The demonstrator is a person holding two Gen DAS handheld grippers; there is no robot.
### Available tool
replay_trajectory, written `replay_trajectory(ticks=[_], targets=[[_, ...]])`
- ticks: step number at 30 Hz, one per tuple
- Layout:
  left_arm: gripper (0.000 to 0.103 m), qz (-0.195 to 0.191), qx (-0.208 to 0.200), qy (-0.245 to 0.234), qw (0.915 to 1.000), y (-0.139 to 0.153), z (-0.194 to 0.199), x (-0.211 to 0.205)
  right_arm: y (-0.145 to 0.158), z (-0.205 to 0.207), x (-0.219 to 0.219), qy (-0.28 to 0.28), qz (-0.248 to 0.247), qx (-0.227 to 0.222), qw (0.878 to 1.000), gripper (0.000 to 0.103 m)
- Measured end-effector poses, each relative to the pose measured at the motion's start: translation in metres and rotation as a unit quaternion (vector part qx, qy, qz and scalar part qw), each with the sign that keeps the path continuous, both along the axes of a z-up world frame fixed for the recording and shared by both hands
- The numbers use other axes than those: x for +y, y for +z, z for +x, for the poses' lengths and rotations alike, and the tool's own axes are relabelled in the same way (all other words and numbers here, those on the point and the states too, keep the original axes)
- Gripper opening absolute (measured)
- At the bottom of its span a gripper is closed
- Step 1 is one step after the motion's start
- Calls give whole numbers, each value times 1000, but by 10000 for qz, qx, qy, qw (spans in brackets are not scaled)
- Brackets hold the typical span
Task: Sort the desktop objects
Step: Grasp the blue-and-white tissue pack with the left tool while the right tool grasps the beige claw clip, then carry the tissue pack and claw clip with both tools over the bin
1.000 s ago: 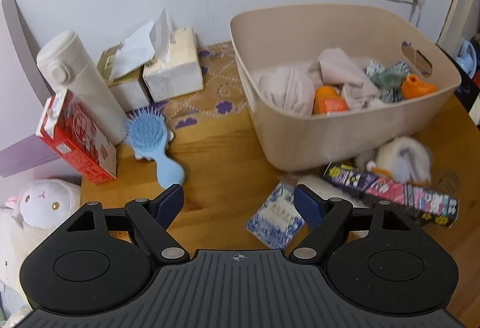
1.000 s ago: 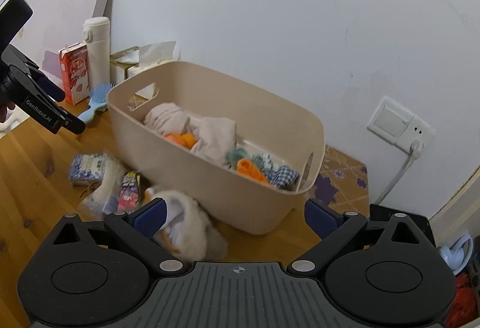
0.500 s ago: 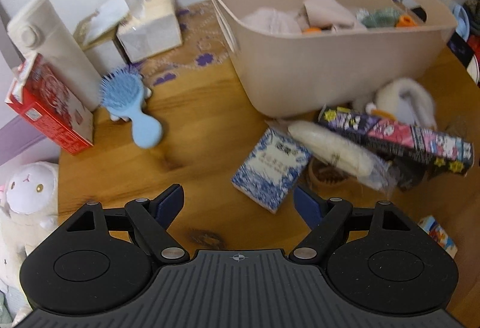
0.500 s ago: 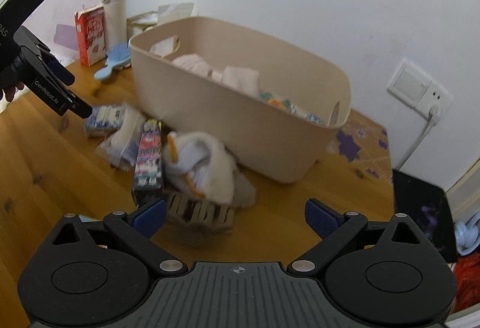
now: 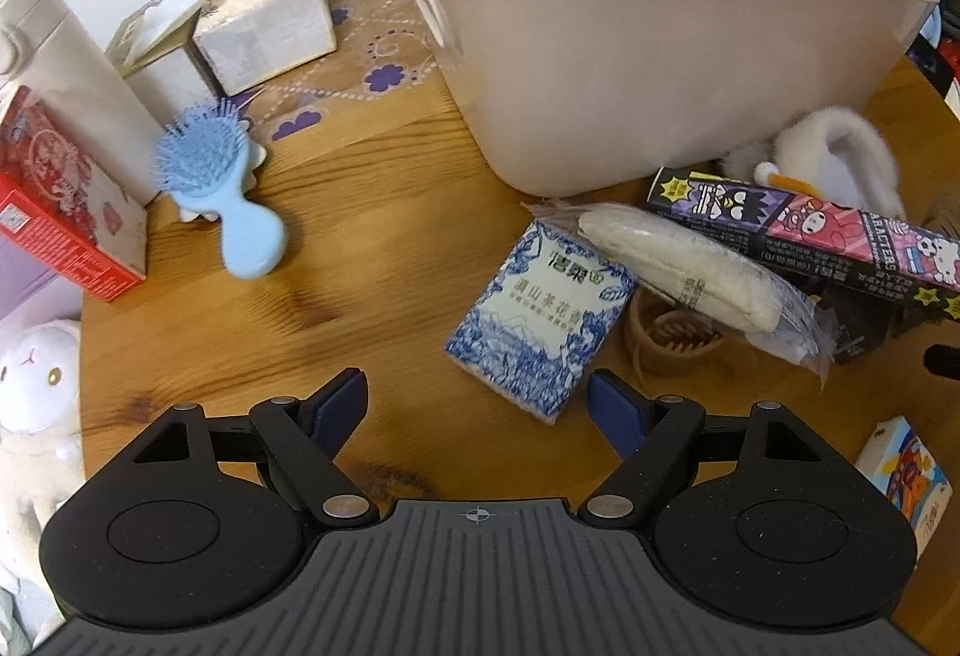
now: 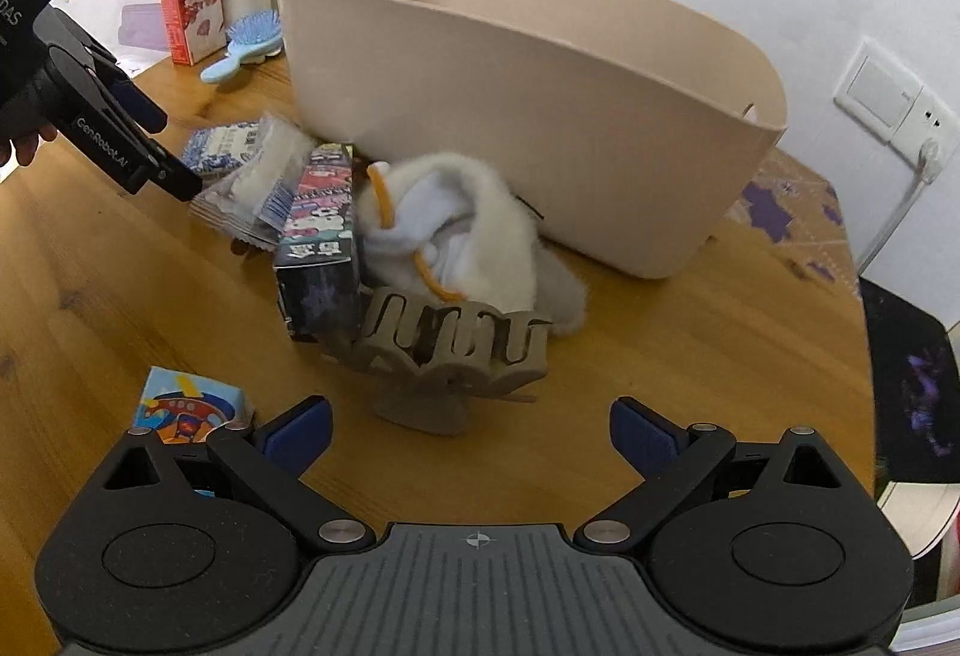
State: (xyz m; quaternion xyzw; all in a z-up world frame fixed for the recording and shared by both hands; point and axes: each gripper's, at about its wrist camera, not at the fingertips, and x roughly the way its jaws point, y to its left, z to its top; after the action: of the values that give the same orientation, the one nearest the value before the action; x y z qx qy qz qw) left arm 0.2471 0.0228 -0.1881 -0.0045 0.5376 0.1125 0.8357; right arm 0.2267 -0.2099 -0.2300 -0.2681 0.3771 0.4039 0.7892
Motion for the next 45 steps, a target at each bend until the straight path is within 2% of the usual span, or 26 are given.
replay_trajectory(ticks=[15, 17, 19, 22, 24, 25, 28, 45], targets=[[83, -120, -426, -89, 9990, -6, 15, -1, -20, 13, 12, -79, 163, 224, 9996, 100], [81, -136, -485, -150, 9986, -5, 14, -1, -21, 14, 13, -44, 178, 215, 9996, 98], [71, -229, -563, -257, 9978, -4, 12, 0, -22, 14, 14, -16, 227, 231, 9995, 94], [59, -374, -600, -300, 9970, -1, 11, -1, -21, 14, 13, 23, 351, 302, 9989, 83], [54, -390, -625, -330, 9967, 0, 11, -4, -20, 14, 12, 35, 388, 315, 9987, 81], [50, -377, -639, -365, 9966, 1, 11, -6, -20, 14, 12, 55, 405, 332, 9986, 76], [48, -353, -635, -365, 9967, 3, 10, -10, -18, 15, 8, 119, 456, 387, 9981, 66], [47, -255, -557, -237, 9978, 11, -16, -18, 5, -4, -20, 89, 390, 169, 9991, 65]])
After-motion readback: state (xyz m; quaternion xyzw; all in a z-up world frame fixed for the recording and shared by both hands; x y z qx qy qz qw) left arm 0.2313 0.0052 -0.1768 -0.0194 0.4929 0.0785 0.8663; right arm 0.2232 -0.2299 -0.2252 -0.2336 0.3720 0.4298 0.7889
